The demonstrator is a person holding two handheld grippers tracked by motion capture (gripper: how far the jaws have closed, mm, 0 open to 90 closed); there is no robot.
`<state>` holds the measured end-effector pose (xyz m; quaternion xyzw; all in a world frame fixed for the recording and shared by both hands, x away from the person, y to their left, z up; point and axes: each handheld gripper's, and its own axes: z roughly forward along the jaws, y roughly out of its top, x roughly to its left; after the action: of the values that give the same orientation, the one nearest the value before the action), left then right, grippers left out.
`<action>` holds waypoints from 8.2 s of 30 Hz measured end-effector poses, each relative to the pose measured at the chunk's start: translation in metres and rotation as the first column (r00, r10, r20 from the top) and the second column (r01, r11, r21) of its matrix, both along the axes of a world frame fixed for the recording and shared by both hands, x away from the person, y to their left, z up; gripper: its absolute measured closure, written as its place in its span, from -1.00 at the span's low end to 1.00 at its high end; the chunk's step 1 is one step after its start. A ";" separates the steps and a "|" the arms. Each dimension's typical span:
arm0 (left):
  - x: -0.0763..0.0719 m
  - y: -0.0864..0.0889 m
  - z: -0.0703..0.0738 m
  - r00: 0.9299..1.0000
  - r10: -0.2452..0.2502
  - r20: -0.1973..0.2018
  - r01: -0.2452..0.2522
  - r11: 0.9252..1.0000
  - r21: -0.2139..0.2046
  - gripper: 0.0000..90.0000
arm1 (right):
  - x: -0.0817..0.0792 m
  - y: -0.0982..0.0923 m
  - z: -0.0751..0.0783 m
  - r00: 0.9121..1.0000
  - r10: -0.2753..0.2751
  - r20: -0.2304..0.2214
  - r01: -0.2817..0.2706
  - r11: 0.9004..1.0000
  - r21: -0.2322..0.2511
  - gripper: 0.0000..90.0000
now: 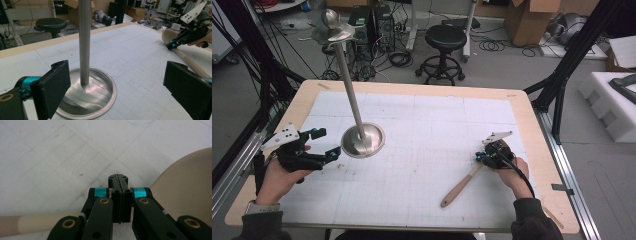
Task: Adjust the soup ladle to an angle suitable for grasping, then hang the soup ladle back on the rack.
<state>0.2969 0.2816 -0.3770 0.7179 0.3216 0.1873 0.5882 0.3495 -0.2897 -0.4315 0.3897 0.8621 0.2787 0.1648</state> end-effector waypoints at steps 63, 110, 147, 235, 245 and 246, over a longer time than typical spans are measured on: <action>0.000 0.000 0.000 1.000 0.003 -0.001 -0.003 1.000 0.011 -0.83 | -0.135 0.077 -0.010 0.771 0.636 0.029 -0.632 0.760 0.150 1.00; 0.002 -0.002 -0.003 1.000 -0.003 -0.013 0.003 1.000 0.020 -0.83 | -0.046 0.072 0.002 0.902 0.396 0.174 -0.423 0.890 0.168 1.00; 0.003 -0.003 -0.004 1.000 -0.004 -0.020 0.004 1.000 0.029 -0.83 | -0.013 0.077 -0.007 0.848 0.524 0.080 -0.529 0.847 0.053 1.00; -0.012 0.001 -0.008 0.999 0.031 -0.025 -0.030 0.998 0.049 -0.83 | 0.055 -0.013 0.040 0.810 0.545 -0.216 -0.575 0.810 -0.111 -0.88; -0.011 0.005 -0.012 0.999 0.043 -0.028 -0.042 0.998 0.043 -0.83 | 0.064 -0.005 0.027 0.781 0.546 -0.304 -0.615 0.757 -0.221 -0.34; -0.011 0.005 -0.012 0.999 0.042 -0.028 -0.041 0.998 0.044 -0.83 | 0.064 -0.005 0.026 0.778 0.547 -0.308 -0.618 0.753 -0.224 -0.29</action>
<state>0.2858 0.2865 -0.3889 0.7265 0.3409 0.1960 0.5635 0.4137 -0.2948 -0.4057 0.0971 0.9862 0.1305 0.0309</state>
